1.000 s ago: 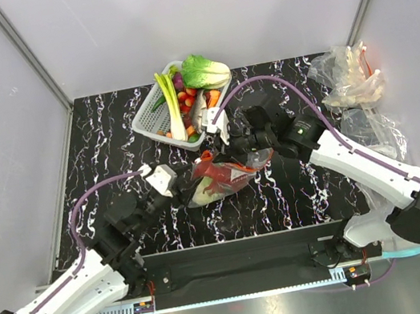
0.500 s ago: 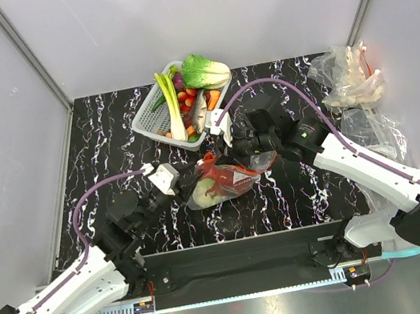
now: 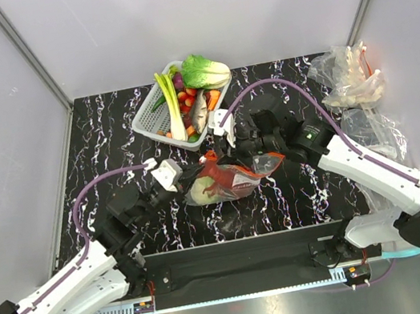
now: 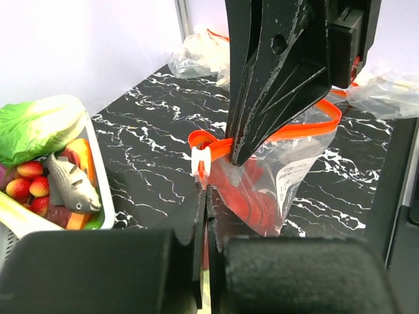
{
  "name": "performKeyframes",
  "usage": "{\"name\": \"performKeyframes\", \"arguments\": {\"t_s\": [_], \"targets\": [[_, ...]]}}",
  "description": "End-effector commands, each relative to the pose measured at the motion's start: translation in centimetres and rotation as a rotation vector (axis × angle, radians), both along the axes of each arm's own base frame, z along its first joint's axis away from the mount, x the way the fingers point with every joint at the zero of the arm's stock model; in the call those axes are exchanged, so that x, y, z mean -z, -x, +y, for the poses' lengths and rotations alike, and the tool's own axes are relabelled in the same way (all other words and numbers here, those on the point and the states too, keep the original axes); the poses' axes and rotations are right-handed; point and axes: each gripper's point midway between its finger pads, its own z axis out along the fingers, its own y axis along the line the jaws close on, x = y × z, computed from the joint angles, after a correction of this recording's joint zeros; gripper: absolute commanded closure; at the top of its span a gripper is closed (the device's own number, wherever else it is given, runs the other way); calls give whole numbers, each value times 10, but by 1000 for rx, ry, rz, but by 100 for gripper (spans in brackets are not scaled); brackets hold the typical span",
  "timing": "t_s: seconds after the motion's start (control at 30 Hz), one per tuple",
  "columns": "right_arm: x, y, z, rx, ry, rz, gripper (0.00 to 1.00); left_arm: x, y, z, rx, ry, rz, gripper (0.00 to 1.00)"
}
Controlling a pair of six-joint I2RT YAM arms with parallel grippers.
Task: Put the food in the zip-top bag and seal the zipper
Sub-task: Zip the zipper food storage bag at the center of the board.
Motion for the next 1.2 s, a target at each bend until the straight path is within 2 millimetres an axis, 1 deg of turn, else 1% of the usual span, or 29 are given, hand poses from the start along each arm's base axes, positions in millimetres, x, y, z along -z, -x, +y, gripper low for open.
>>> {"name": "performKeyframes", "arguments": {"t_s": [0.0, 0.03, 0.07, 0.1, 0.13, 0.17, 0.2, 0.23, 0.27, 0.3, 0.37, 0.43, 0.47, 0.5, 0.53, 0.57, 0.63, 0.77, 0.87, 0.93, 1.0, 1.17], "targets": [[-28, 14, 4, -56, -73, -61, 100, -38, 5, -4, 38, 81, -79, 100], [-29, 14, 4, -63, -69, -66, 99, -40, 7, -4, 45, 88, -85, 100], [-28, 15, 3, -64, -64, -60, 75, -42, 8, -3, 46, 94, -87, 100], [-31, 14, 3, -58, -68, -64, 61, -42, 8, -3, 46, 95, -88, 100], [-34, 14, 3, -56, -77, -69, 49, -44, 9, -2, 44, 100, -92, 100], [-46, 15, 3, -63, -114, -106, 37, -45, 9, -1, 44, 101, -93, 100], [-43, 18, 3, -80, -124, -116, 28, -45, 11, -1, 49, 99, -92, 100], [-47, 21, 3, -118, -135, -174, 27, -46, 13, -2, 62, 100, -96, 100], [-58, 27, 1, -147, -168, -225, 29, -47, 15, -2, 70, 100, -98, 100], [-56, 29, 0, -165, -175, -240, 41, -48, 17, -1, 80, 101, -104, 100], [-66, 35, 0, -203, -204, -285, 47, -48, 26, -4, 128, 95, -117, 100], [-68, 41, 1, -242, -211, -297, 47, -50, 32, -5, 162, 94, -129, 100], [-66, 44, 2, -268, -202, -302, 46, -51, 34, -6, 174, 92, -134, 100], [-68, 49, 4, -306, -210, -301, 46, -51, 36, -7, 184, 87, -137, 100], [-68, 49, 4, -320, -207, -317, 44, -50, 39, -8, 205, 79, -138, 100], [-64, 49, 6, -328, -195, -308, 44, -51, 41, -8, 214, 78, -141, 100], [-63, 48, 8, -344, -187, -313, 45, -54, 44, -10, 232, 79, -140, 100], [-62, 49, 12, -366, -185, -310, 43, -57, 46, -9, 240, 79, -142, 100], [-60, 50, 13, -384, -184, -300, 43, -57, 47, -9, 243, 75, -141, 100], [-58, 50, 15, -391, -181, -290, 44, -57, 47, -9, 244, 73, -142, 100], [-56, 50, 16, -397, -177, -281, 51, -56, 47, -9, 243, 71, -139, 100], [-54, 52, 18, -408, -185, -269, 60, -55, 47, -9, 241, 68, -134, 100]]}}
